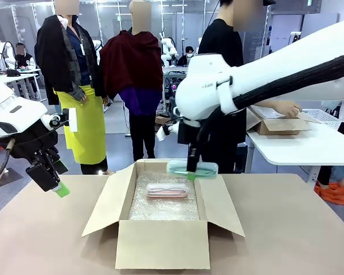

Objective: Pack the glasses set securely to prepare it for shipping.
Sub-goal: Put the Glasses case from the right side of the table into the Package Box.

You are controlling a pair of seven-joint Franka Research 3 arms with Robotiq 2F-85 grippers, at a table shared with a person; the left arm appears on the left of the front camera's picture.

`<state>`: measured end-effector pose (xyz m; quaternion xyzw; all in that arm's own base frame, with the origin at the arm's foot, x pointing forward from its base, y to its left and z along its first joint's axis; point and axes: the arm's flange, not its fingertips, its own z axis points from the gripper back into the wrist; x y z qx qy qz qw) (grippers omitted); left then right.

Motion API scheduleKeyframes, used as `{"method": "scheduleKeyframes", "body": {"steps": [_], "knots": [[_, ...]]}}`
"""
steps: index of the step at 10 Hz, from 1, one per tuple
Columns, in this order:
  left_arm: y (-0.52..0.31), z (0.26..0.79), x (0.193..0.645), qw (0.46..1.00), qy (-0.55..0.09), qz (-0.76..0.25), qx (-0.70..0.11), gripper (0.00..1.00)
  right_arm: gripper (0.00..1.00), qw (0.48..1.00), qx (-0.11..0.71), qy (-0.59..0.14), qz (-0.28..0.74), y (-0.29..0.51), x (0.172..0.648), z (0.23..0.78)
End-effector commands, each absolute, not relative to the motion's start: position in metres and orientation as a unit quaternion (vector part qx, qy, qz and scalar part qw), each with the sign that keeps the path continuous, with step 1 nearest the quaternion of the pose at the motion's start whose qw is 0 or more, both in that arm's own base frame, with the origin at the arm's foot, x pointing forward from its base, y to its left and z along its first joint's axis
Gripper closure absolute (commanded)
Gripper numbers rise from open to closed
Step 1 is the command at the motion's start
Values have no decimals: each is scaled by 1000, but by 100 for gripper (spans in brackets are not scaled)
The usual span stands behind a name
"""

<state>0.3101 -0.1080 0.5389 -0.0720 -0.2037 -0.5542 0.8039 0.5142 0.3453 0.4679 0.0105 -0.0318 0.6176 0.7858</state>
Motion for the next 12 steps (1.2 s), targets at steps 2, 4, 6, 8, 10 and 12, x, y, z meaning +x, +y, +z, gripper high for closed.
{"method": "scheduleKeyframes", "body": {"steps": [2, 4, 6, 8, 10, 12], "knots": [[-108, 539, 310, 803, -209, -552, -81, 0, 55, 798, -1, -39, 601, 384, 513, 434], [-108, 539, 310, 803, -209, -552, -81, 0, 55, 808, 9, -35, 588, 406, 508, 401], [-108, 539, 310, 803, -209, -552, -81, 0, 55, 810, 9, -32, 586, 418, 502, 372], [-108, 539, 310, 803, -209, -552, -81, 0, 55, 808, 4, -34, 588, 418, 505, 351], [-108, 539, 310, 803, -209, -552, -81, 0, 26, 803, 0, -23, 596, 416, 504, 343], [-108, 539, 310, 803, -209, -552, -81, 0, 0, 793, 2, -22, 609, 412, 499, 347]]}}
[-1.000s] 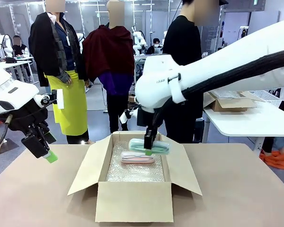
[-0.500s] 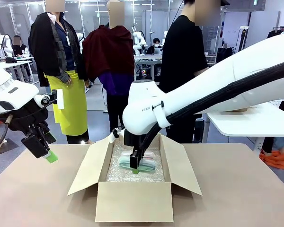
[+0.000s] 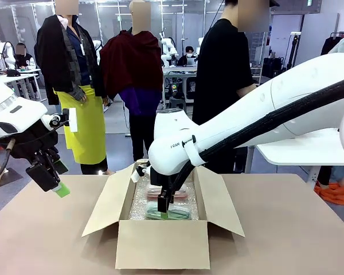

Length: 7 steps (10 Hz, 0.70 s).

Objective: Pack the glasses set securely to prepare it for shipping.
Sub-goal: Put the Glasses case from the right side of the table into the Package Box.

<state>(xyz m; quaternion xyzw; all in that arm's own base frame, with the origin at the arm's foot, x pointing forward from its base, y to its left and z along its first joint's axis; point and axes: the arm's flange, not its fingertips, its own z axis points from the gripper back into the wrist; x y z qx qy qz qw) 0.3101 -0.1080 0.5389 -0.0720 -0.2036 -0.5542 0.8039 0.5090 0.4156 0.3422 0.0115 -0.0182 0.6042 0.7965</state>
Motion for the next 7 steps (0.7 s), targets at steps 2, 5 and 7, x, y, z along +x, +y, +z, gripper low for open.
{"method": "scheduleKeyframes", "body": {"steps": [2, 5, 7], "knots": [[-108, 539, 310, 803, -209, -552, -81, 0, 0, 792, 2, -24, 610, 408, 495, 352], [-108, 539, 310, 803, -209, -552, -81, 0, 0, 795, 10, -22, 606, 416, 507, 349], [-108, 539, 310, 803, -209, -552, -81, 0, 0, 795, 10, -22, 606, 416, 507, 349]]}}
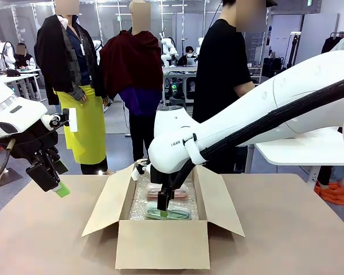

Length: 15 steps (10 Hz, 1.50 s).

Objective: Pack the glasses set securely to prepare it for shipping.
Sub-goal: Put the Glasses case from the right side of the table into the Package Box, then position the Package Box on the left side of the table.

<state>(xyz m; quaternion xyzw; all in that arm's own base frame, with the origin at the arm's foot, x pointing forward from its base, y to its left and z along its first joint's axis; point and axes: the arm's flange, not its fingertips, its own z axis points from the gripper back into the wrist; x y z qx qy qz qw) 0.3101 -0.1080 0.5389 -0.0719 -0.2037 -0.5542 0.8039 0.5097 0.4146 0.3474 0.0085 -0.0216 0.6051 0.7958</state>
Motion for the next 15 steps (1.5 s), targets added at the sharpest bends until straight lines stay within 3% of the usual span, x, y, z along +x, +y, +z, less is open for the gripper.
{"method": "scheduleKeyframes", "body": {"steps": [1, 11, 13, 15], "knots": [[-108, 539, 310, 803, -209, -552, -81, 0, 0, 795, 10, -22, 606, 416, 507, 349], [-108, 539, 310, 804, -204, -554, -72, 0, 0, 796, 9, -22, 605, 415, 510, 347], [-97, 550, 342, 845, -185, -477, -157, 0, 0, 827, 35, -24, 561, 379, 494, 402], [-78, 547, 371, 870, -165, -413, -213, 0, 0, 859, 88, -78, 498, 338, 477, 434]]}}
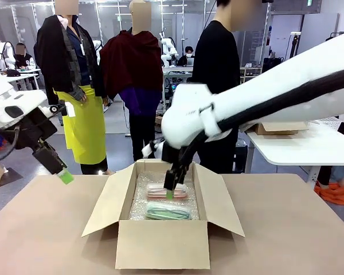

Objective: Pack the glasses set securely to prepare it for shipping.
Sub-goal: Position the Package Box on the left side of the table.

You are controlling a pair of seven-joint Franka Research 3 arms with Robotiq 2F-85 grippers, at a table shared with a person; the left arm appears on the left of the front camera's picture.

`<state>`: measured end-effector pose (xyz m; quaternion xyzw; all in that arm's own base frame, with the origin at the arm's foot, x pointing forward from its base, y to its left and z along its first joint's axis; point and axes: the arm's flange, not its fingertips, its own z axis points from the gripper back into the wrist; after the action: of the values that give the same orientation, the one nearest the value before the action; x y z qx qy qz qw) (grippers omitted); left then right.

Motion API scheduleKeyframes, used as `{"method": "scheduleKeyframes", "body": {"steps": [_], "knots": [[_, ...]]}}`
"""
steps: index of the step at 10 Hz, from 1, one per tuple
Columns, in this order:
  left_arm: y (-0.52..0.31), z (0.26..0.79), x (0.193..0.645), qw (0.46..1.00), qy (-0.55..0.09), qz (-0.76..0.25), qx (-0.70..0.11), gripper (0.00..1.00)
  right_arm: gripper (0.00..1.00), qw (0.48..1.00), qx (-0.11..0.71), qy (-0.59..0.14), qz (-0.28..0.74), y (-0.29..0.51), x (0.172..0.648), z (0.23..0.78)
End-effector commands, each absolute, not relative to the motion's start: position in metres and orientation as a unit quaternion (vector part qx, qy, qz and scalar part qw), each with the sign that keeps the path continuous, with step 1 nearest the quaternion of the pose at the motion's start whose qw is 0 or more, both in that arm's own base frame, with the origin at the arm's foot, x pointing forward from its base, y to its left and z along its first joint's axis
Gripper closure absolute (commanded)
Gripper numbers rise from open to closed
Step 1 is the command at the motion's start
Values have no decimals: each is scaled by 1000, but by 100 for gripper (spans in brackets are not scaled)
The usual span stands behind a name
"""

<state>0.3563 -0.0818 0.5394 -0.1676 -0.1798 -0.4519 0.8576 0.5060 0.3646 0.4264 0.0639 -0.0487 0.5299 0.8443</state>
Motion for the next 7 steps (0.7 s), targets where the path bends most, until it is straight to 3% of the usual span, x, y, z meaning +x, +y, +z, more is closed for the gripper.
{"method": "scheduleKeyframes", "body": {"steps": [1, 7], "knots": [[-69, 542, 385, 874, -148, -385, -257, 0, 0, 868, 91, -100, 477, 320, 464, 450], [-22, 460, 468, 841, -116, -247, -467, 0, 0, 947, 75, -166, 265, 185, 409, 517]]}}
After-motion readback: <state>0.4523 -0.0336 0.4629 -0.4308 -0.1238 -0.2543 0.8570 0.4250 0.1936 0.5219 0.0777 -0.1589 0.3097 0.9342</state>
